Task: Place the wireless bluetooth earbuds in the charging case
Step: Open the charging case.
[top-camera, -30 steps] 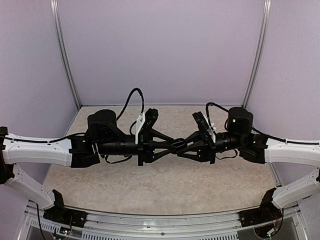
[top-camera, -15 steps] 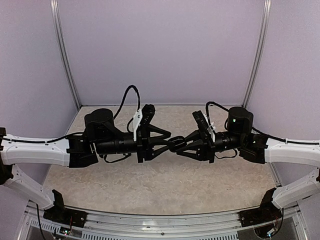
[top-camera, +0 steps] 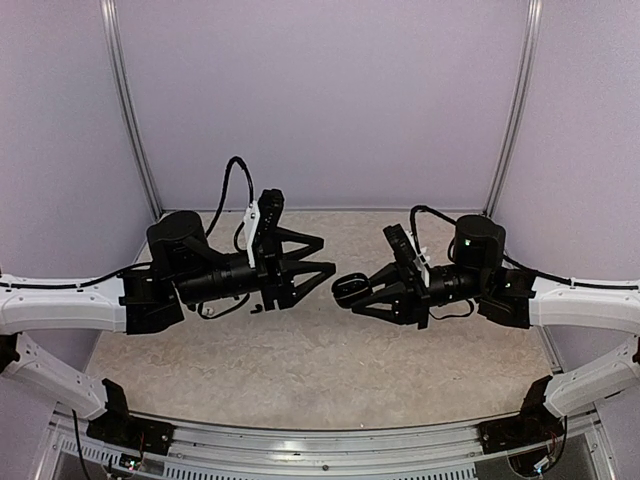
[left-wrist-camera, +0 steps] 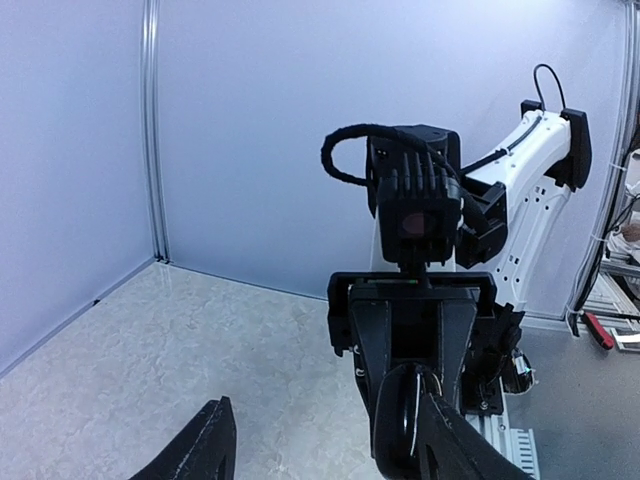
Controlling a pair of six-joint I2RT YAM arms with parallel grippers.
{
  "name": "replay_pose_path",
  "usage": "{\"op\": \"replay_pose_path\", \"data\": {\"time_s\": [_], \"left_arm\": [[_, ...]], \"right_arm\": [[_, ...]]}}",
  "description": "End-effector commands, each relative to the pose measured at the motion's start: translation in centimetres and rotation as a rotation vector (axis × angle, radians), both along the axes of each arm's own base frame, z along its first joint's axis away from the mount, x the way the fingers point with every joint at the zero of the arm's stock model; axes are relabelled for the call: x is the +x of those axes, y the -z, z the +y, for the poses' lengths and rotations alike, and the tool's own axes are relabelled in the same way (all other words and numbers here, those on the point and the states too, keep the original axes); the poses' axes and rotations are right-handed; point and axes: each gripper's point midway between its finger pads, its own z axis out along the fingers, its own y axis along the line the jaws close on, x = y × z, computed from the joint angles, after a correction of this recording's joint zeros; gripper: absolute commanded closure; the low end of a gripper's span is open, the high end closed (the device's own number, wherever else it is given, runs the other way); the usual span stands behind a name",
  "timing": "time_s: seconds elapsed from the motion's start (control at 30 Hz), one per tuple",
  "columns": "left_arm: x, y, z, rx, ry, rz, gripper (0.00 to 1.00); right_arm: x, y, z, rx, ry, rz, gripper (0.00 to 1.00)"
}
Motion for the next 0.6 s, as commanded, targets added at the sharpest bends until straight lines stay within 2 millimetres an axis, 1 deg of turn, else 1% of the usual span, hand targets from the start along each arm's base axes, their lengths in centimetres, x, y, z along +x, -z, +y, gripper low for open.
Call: {"op": "replay_pose_path", "data": {"time_s": [0.0, 0.13, 0.27, 0.47, 0.57], "left_arm": [[-2.3, -0.5, -0.1, -0.009, 0.098, -0.047, 0.34], [-3.0, 0.4, -1.2, 0.034, 0.124, -0.047, 0.31], [-2.2, 1.4, -2.0, 0.080, 0.094, -0.046, 0.31], [-0.9, 1.6, -2.1, 0.093, 0.038, -0.032, 0.31], [-0.5, 1.2, -1.8, 0.077, 0.017, -0.028, 0.32]], "right_arm": [[0.2, -1.2, 0.2, 0.020, 0.020, -0.014, 0.97], [0.3, -1.1, 0.4, 0.016, 0.020, -0.006, 0.97], [0.1, -1.4, 0.4, 0.023, 0.009, -0.010, 0.97], [-0.5, -2.0, 0.2, 0.039, -0.018, -0.020, 0.97], [-0.8, -1.8, 0.3, 0.035, -0.030, -0.030, 0.98]]}}
